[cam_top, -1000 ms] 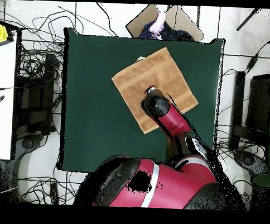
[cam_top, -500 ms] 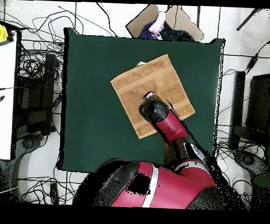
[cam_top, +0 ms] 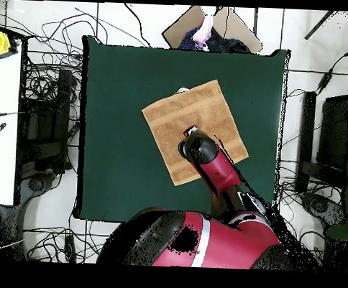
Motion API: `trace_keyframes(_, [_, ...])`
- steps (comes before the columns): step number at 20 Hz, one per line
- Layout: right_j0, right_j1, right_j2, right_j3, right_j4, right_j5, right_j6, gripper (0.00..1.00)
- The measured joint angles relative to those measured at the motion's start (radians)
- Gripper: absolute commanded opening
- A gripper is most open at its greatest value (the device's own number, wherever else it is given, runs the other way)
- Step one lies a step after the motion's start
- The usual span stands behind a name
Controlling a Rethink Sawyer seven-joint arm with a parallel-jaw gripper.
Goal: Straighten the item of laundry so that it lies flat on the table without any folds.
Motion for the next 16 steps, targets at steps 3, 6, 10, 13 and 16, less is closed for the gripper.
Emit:
trace_keyframes(3, [-0.013,-0.008,0.005,0.03,0.013,0.0,0.0,1.0])
trace_keyframes(6, [-0.038,-0.017,0.015,0.069,0.019,0.0,0.0,1.0])
trace_keyframes(10, [-0.072,-0.024,0.033,0.103,0.019,0.0,0.0,1.0])
trace_keyframes(13, [-0.105,-0.031,0.053,0.132,0.019,0.0,0.0,1.0])
trace_keyframes(16, [-0.131,-0.036,0.071,0.151,0.019,-0.001,0.0,1.0])
